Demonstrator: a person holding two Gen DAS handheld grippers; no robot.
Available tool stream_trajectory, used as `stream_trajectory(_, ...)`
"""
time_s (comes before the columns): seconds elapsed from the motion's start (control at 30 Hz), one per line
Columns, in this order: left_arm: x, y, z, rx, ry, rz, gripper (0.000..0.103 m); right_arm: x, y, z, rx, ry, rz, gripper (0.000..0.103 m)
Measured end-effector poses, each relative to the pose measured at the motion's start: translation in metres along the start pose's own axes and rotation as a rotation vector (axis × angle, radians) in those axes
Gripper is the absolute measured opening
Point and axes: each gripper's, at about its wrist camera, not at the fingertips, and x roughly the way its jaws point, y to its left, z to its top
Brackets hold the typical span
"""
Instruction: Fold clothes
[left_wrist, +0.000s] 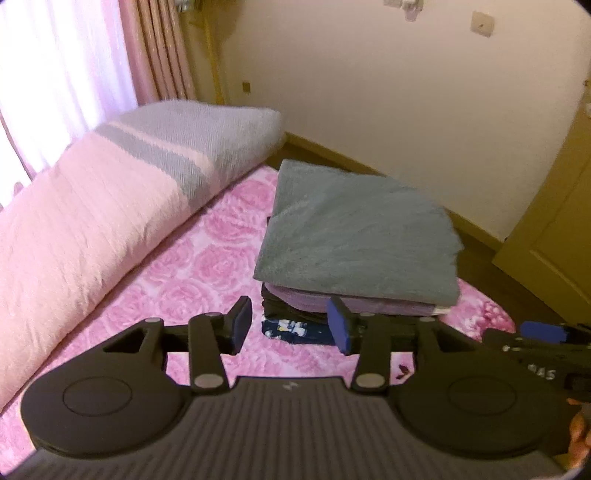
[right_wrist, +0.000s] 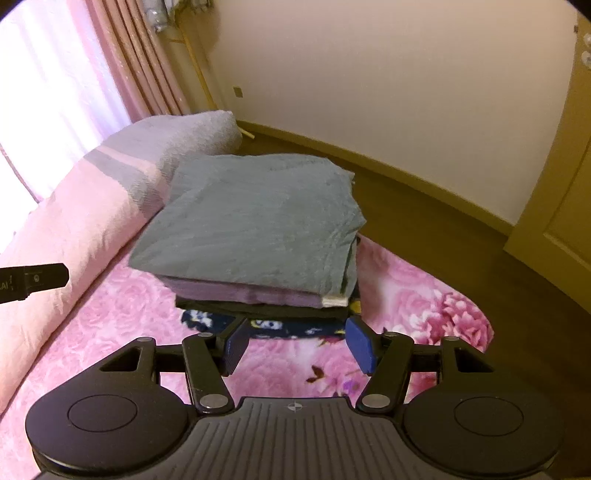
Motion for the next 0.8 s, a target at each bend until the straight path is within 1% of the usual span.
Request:
stream_trajectory(0.1,-0.034,-0.004,-0.010,0.014,-0.034,-0.001,0.043,-0.028,0.013,-0.013,-0.012,-0.027,-0.025,0.061)
stream_trajectory(0.2,-0.067,-0.007,-0.024,0.031,-0.058,0.004,0.046,-0.053,0.024,-0.027,-0.010,-0.049,-0.034,0.061)
stream_trajectory(0.37,-0.110,-0.006,-0.051,0.037,-0.082,-0.014,0.050,-0.093,0.042,-0.055,-0.013,-0.079,-0.059,0.061)
stream_trajectory(0.53,-0.133,-0.001,-0.078,0.049,-0.080,-0.025,0.052,-0.126,0.061,-0.083,-0.018,-0.110,-0.084,0.061)
stream_trajectory(0.7,-0.149,0.004,-0.099,0.069,-0.077,-0.037,0.052,-0.148,0.075,-0.106,-0.005,-0.131,-0.100,0.061)
stream_trajectory(0.8,-0.158,0.009,-0.110,0.082,-0.083,-0.041,0.056,-0.158,0.081,-0.116,0.018,-0.136,-0.101,0.061)
